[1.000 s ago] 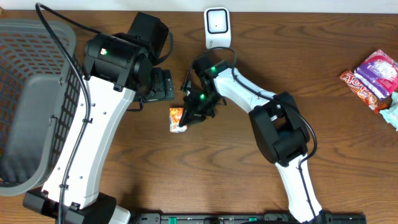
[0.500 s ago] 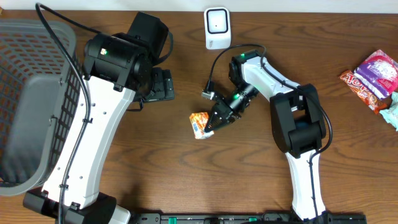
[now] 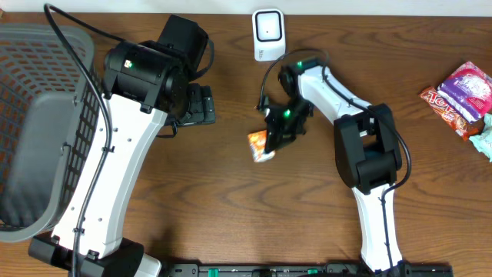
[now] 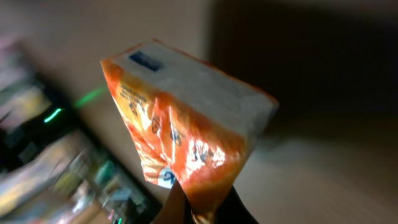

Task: Scan the item barcode
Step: 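Lift the orange pack and hold it against the white scanner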

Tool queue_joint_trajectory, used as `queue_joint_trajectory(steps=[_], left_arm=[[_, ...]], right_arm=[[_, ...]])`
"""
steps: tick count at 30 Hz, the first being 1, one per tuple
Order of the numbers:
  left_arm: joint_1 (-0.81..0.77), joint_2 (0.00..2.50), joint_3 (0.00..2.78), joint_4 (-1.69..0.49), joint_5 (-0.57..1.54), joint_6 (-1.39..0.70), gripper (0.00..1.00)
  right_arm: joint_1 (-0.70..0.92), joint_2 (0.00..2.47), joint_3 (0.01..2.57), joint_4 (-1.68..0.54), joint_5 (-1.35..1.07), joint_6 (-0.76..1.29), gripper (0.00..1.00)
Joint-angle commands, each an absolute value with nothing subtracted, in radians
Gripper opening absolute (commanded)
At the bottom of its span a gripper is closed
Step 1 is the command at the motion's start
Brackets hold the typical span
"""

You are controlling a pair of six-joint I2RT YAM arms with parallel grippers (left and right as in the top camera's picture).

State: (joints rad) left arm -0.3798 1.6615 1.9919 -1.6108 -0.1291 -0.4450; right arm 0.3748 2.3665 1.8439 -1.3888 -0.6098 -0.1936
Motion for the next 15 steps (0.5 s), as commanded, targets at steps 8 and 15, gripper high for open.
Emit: queue_joint_trajectory(steps=[8,15], left_arm=[[-0.377,1.662,2.0,-1.66,-0.131,-0.449,0.98],[-0.377,1.662,2.0,-1.66,-0.131,-0.449,0.98]], right_arm=[[0.366,2.362,2.336,-1.343,0.033,0.127,0.01],[0.377,2.365,2.373,-1.051,0.366,0.03,0.01]])
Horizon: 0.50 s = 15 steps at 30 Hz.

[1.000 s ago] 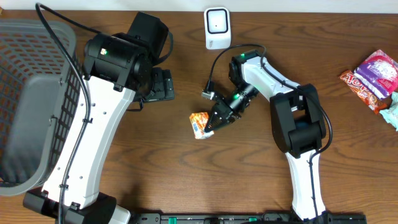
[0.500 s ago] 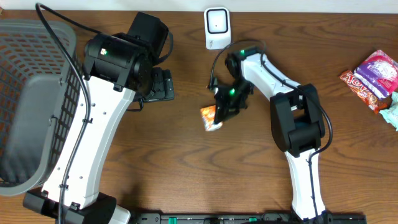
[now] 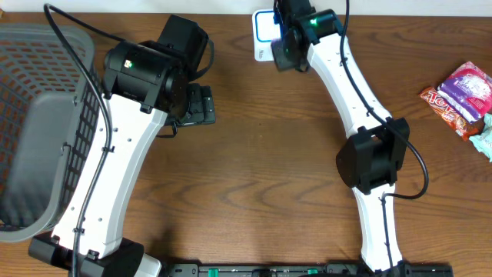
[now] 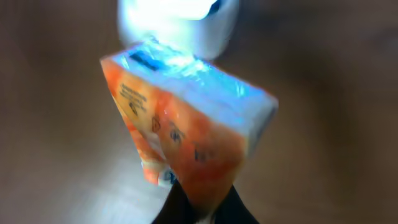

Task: Scan the item barcode
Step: 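Lift the orange pack and hold it against the white scanner, then carry the orange pack right and drop it on the pile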

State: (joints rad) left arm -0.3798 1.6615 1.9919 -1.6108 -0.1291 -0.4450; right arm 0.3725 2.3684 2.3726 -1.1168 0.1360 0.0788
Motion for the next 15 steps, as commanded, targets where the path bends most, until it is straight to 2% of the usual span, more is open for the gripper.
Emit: queue_joint_trajectory(steps=[1,15], left_arm=[[-0.377,1.662,2.0,-1.66,-0.131,-0.449,0.98],[-0.377,1.662,2.0,-1.66,-0.131,-0.449,0.98]], right_arm=[[0.377,2.365,2.36,-0.994,0.393,-0.002,0.01],[0.403,2.376,2.188,-0.51,0.472,-0.297,0.01]])
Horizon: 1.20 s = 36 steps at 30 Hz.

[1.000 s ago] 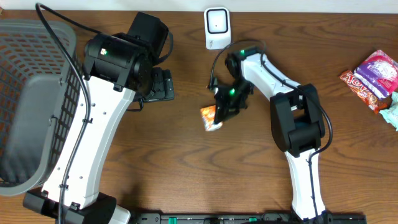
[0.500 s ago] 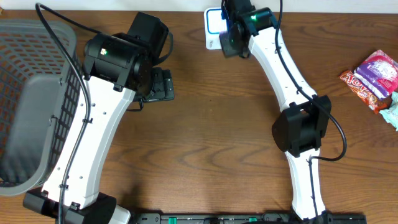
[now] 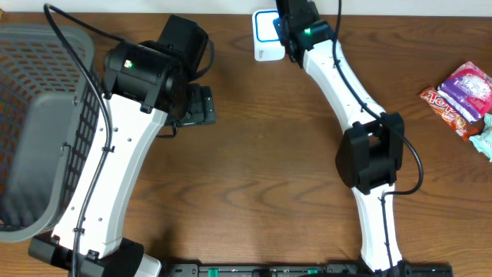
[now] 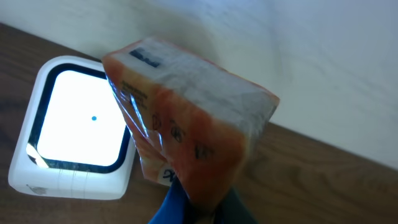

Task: Scan the item barcode
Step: 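Carry the orange pack right and drop it on the pile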

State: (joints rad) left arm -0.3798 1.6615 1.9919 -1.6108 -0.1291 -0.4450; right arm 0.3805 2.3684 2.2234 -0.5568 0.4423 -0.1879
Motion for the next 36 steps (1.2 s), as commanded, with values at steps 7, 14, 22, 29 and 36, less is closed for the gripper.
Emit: queue_joint_trajectory(steps=[7,14,22,29,36], left_arm=[[-0.377,1.662,2.0,-1.66,-0.131,-0.449,0.98],[-0.377,1.662,2.0,-1.66,-0.131,-0.449,0.98],[-0.377,1.662,2.0,-1.66,-0.131,-0.449,0.98],[-0.377,1.662,2.0,-1.66,-0.131,-0.449,0.98],[-0.377,1.662,2.0,-1.66,-0.131,-0.449,0.98]], right_arm=[[0.43,2.377,2.14,-0.482,0.366,-0.297,0.01],[0.369,2.367,2.141,-0.551,0.552,-0.073,0.01],[0.136,2.332,2.141,-0.859,0.551,0.098,0.01],[-0.06,2.33,2.141,-1.027,0.466,0.11,0.01],[-0.2,2.33,2.137,-1.023,0.272,0.112,0.04]])
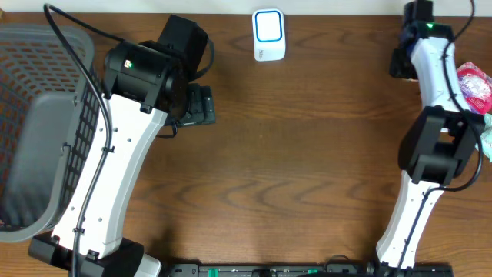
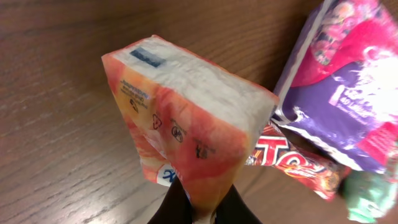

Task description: Scan the item barcode

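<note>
An orange and white tissue pack (image 2: 186, 118) fills the right wrist view, pinched at its lower corner by my right gripper (image 2: 202, 208), which is shut on it. Overhead, the right gripper (image 1: 400, 63) hangs at the table's far right, beside the pile of snacks, and the pack is hidden under the arm there. The white barcode scanner (image 1: 269, 35) stands at the back middle, far to the left of that gripper. My left gripper (image 1: 201, 104) rests low over the table left of centre; its jaws are not readable.
A purple packet (image 2: 348, 93), a red candy bar (image 2: 298, 165) and a green packet (image 2: 373, 199) lie just right of the held pack. A grey mesh basket (image 1: 46, 115) takes up the left side. The left arm (image 1: 115, 169) crosses the left half.
My right gripper, still shut on the orange pack, has gone from over the scanner at the back middle to the far right, next to the snack pile. The left arm has not moved.
At first the right gripper held the orange pack above mid-table. Then it was at the scanner, the pack lit by its glow, and after that still over the lit scanner window. Now the pack is held beside the snacks at the right.
</note>
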Tool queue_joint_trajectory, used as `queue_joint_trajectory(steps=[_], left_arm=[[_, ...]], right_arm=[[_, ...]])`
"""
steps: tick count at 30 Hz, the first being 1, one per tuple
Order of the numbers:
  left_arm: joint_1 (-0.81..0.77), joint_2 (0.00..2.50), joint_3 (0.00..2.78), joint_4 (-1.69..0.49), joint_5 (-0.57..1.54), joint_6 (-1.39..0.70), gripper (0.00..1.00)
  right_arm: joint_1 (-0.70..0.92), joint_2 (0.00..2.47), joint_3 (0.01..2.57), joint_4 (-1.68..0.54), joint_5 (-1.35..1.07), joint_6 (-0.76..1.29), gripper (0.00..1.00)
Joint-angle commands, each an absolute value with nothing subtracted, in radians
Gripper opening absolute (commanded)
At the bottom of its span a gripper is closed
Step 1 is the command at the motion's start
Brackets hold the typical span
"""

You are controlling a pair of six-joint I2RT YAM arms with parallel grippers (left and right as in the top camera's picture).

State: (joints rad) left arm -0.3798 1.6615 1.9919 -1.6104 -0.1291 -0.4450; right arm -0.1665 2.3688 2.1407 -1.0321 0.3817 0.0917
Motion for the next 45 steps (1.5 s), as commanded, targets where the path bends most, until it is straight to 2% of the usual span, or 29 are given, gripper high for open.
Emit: queue_joint_trajectory(steps=[1,6,8,9,12,15,17,20,25,27,31,36,37,40,45], left_arm=[[-0.377,1.662,2.0,-1.66,-0.131,-0.449,0.98],[-0.377,1.662,2.0,-1.66,-0.131,-0.449,0.98],[-0.377,1.662,2.0,-1.66,-0.131,-0.449,0.98],[-0.377,1.662,2.0,-1.66,-0.131,-0.449,0.98],[-0.377,1.662,2.0,-1.66,-0.131,-0.449,0.98],[-0.377,1.662,2.0,-1.66,-0.131,-0.449,0.98],[-0.377,1.662,2.0,-1.66,-0.131,-0.449,0.98],[-0.377,1.662,2.0,-1.66,-0.131,-0.449,0.98],[-0.377,1.662,2.0,-1.66,-0.131,-0.449,0.98],[-0.377,1.662,2.0,-1.66,-0.131,-0.449,0.98],[-0.377,1.662,2.0,-1.66,-0.131,-0.449,0.98],[-0.377,1.662,2.0,-1.66,-0.131,-0.449,0.98],[-0.377,1.662,2.0,-1.66,-0.131,-0.449,0.98],[-0.377,1.662,2.0,-1.66,-0.131,-0.449,0.97],[-0.377,1.662,2.0,-1.66,-0.131,-0.449,0.98]], right_arm=[[-0.216,2.33,2.136,-1.014,0.259,0.112,0.04],[-0.28,2.33,2.101,-0.944,0.253,0.111,0.02],[-0.314,2.33,2.061,-0.903,0.251,0.112,0.03],[-0.324,2.33,2.044,-0.889,0.252,0.112,0.07],[-0.348,2.33,2.0,-0.852,0.252,0.111,0.4],[-0.362,2.33,1.988,-0.849,0.252,0.111,0.63],[-0.367,2.322,1.99,-0.86,0.252,0.108,0.73],[-0.368,2.287,1.99,-0.876,0.252,0.096,0.82],[-0.365,2.16,1.99,-0.902,0.252,0.097,0.86],[-0.364,2.086,1.99,-0.918,0.252,0.096,0.91],[-0.365,1.933,1.99,-0.975,0.238,0.097,0.91],[-0.365,1.744,1.99,-1.111,0.048,0.097,0.92],[-0.364,1.704,1.989,-1.18,-0.042,0.096,0.99],[-0.357,1.644,1.98,-1.316,-0.196,0.094,0.99],[-0.294,1.548,1.874,-1.465,-0.246,-0.009,0.99]])
